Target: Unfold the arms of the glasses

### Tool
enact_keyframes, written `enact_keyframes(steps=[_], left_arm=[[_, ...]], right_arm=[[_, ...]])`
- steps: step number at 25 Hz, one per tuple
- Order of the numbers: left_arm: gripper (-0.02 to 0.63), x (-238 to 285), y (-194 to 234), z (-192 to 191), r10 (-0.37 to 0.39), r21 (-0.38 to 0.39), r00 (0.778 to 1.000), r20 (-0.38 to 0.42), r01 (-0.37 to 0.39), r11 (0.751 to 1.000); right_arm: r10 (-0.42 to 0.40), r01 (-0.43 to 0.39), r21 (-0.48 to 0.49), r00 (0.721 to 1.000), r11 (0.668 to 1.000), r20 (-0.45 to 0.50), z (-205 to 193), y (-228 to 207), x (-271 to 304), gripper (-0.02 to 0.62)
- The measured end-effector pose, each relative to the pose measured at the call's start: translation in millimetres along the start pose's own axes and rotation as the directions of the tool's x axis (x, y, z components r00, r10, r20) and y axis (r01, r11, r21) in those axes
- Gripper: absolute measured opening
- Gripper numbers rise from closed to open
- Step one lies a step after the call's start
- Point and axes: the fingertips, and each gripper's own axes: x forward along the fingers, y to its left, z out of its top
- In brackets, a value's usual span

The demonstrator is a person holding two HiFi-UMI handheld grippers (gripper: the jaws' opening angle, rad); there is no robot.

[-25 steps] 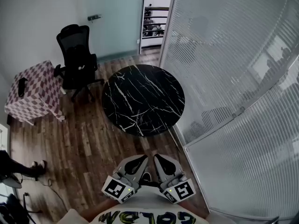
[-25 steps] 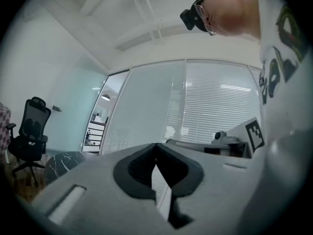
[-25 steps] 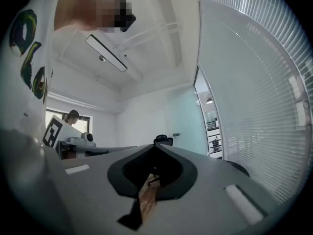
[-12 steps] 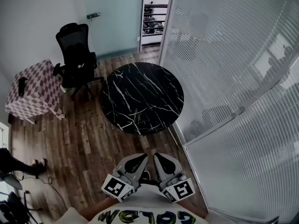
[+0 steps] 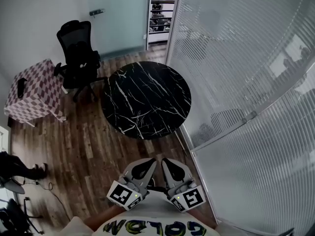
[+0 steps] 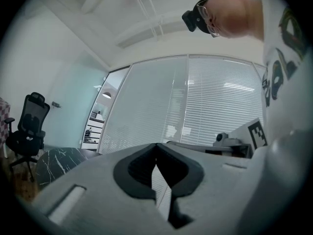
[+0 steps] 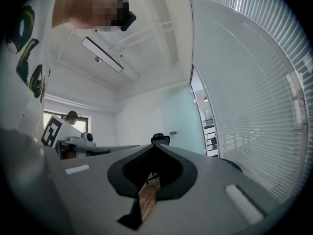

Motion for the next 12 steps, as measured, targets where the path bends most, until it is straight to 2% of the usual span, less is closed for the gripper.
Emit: enact_keyframes(steps=[12], left_arm=[[0.002,9,28,-4,0.037,-0.019,0.999,-0.001,-0.037,0.999]], right_arm=[[0.029,-0.028,0.007,0.999,1.0,-0.019,-9,-6,24,0.002]])
